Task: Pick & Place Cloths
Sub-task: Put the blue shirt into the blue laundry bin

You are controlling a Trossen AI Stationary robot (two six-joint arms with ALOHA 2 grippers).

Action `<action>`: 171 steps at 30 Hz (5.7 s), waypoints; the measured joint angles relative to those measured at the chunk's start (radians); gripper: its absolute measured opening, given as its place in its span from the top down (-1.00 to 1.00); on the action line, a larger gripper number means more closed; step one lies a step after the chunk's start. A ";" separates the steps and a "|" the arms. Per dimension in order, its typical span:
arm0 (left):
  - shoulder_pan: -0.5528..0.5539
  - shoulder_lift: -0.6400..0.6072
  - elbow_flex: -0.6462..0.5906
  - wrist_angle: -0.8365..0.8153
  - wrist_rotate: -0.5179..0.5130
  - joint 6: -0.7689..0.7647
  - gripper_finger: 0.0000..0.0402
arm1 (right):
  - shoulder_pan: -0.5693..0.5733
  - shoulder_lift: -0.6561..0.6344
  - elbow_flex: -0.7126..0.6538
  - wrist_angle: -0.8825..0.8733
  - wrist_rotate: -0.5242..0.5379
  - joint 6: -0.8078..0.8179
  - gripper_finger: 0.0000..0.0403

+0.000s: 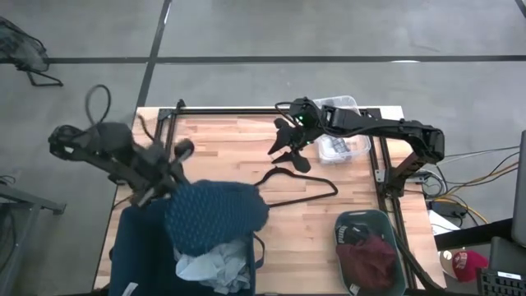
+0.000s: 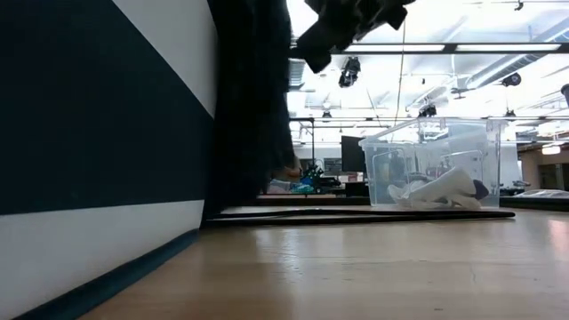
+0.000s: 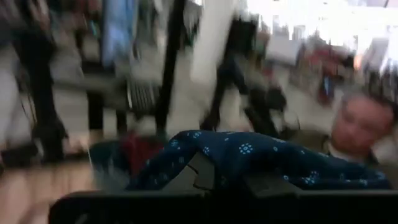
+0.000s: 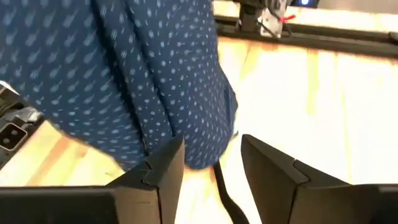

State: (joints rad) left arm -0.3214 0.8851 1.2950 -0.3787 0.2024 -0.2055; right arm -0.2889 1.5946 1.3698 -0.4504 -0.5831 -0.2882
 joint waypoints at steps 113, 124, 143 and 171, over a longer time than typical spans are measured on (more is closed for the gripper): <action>-0.229 0.159 0.109 -0.440 -0.203 -0.203 0.12 | 0.245 0.011 -0.557 0.630 -0.024 0.318 0.24; -0.229 0.160 0.107 -0.437 -0.254 -0.137 0.12 | 0.398 0.040 -0.601 0.874 0.316 0.281 0.25; -0.229 0.163 0.071 -0.430 -0.257 -0.129 0.12 | 0.540 0.102 -0.597 1.036 0.711 0.295 -0.70; -0.230 0.156 0.020 -0.397 -0.256 -0.112 0.12 | 0.484 0.256 -0.432 0.972 0.796 0.244 0.19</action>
State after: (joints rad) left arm -0.5510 1.0412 1.3155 -0.7758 -0.0536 -0.3175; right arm 0.1956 1.8503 0.9375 0.5217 0.2131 -0.0439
